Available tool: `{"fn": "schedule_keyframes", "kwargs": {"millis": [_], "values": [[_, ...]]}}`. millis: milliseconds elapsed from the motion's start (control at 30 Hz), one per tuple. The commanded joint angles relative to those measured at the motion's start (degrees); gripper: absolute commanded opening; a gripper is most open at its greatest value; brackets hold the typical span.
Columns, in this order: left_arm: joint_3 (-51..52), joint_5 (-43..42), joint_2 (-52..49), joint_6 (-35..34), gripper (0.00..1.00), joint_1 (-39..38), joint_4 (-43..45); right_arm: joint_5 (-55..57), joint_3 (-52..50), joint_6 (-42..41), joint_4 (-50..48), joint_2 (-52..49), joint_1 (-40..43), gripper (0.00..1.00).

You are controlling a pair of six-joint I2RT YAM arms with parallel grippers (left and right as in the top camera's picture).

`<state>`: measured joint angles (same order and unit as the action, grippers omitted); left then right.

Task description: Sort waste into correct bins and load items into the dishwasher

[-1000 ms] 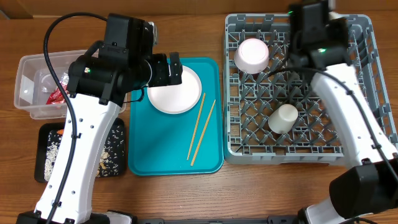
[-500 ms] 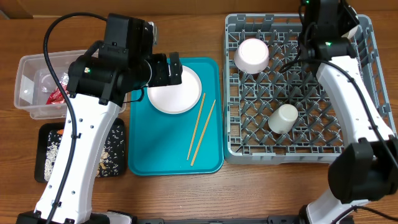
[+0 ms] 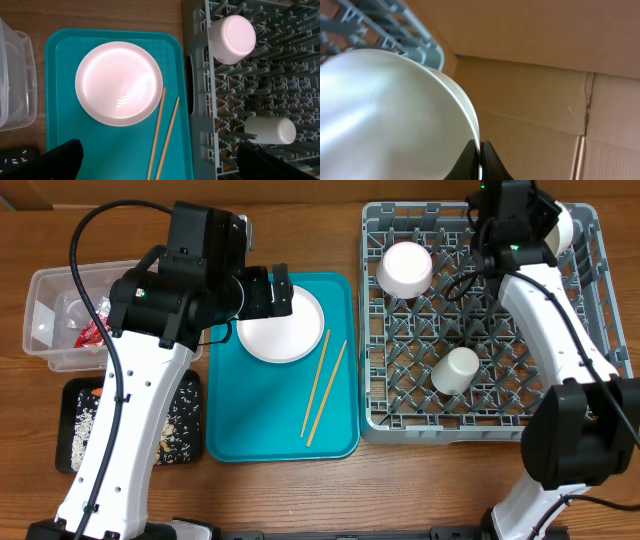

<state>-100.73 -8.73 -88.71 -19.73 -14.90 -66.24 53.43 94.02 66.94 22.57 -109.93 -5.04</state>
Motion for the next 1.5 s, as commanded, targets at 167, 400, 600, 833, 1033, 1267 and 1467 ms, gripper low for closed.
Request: {"fn": "schedule_keyframes", "kwargs": {"millis": [167,400,600,833,1033,1267,1467], "values": [[-1.05,0.57,0.66,0.63,1.0,0.26,0.02,1.66,0.04,0.39,0.72,-4.66,-2.91,0.04],[-1.05,0.57,0.66,0.63,1.0,0.26,0.02,2.03,0.04,0.42,1.79,-6.16,-5.29,0.04],[-1.05,0.57,0.66,0.63,1.0,0.26,0.02,3.52,0.04,3.67,-0.98,-6.25,-5.25,0.04],[-1.05,0.57,0.66,0.63,1.0,0.26,0.02,2.45,0.02,4.07,0.68,-6.25,-5.31,0.04],[-1.05,0.57,0.66,0.63,1.0,0.26,0.02,2.43,-0.02,3.98,1.62,-6.25,-5.53,0.04],[-1.05,0.57,0.66,0.63,1.0,0.26,0.02,2.69,-0.02,2.93,6.6,-6.25,-6.23,0.04],[-1.05,0.57,0.66,0.63,1.0,0.26,0.02,5.95,-0.02,2.93,8.28,-6.25,-8.63,0.04]]}}
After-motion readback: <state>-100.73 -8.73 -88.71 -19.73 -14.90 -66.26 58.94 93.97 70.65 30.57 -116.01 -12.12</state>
